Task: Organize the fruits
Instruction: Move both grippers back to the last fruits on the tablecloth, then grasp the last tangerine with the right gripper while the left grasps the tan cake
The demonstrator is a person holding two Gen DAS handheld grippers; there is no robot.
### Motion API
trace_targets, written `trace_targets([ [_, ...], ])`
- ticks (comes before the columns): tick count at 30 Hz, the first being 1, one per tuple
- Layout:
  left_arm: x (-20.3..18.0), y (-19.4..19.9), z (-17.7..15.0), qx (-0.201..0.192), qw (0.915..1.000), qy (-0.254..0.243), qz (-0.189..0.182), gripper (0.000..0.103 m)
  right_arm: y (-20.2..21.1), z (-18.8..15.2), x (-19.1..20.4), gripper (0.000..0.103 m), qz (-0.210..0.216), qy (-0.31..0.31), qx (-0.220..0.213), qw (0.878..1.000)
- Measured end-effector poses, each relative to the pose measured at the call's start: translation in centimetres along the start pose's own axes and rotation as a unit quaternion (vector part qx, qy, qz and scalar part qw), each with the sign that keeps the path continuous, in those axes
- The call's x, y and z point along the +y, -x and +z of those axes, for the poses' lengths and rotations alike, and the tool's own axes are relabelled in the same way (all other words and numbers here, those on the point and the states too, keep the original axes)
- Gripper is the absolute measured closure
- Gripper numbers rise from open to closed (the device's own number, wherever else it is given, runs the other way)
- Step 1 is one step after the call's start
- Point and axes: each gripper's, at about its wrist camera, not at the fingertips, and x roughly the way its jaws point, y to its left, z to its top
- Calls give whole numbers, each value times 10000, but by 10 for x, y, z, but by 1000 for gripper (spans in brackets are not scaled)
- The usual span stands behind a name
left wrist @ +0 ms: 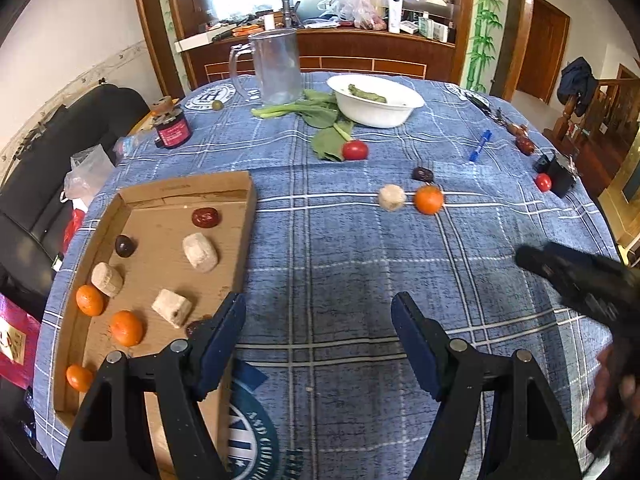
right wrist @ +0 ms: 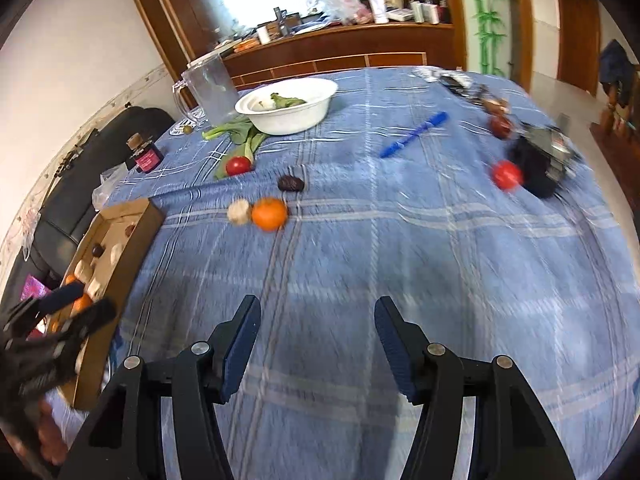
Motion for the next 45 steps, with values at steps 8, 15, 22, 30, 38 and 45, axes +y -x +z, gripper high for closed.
trace_targets([
  [8, 18, -5, 7, 78, 9999, 140, -27, 29, -65, 39, 31, 40, 75, 561, 190, 9982],
  [15, 23, -16, 8, 180, 9997, 133, -35, 29, -89, 54, 36, 48, 169, 779, 222, 9966],
  [22, 7, -33, 23, 277, 9996, 30, -85, 29, -93, 54, 40, 70, 200, 958, 179, 9950],
  [30, -32, -76, 59, 380, 9986, 77, -351, 29, -40, 25, 1, 70, -57, 834, 70, 9965],
  [38, -59, -125, 71, 522, 9979, 277, -250, 29, -20, -1, -35, 70, -93, 625, 135, 9979],
  [45, -68, -140, 75, 330, 9991, 263, 3, 55, -17, -7, -40, 70, -22, 553, 99, 9984],
])
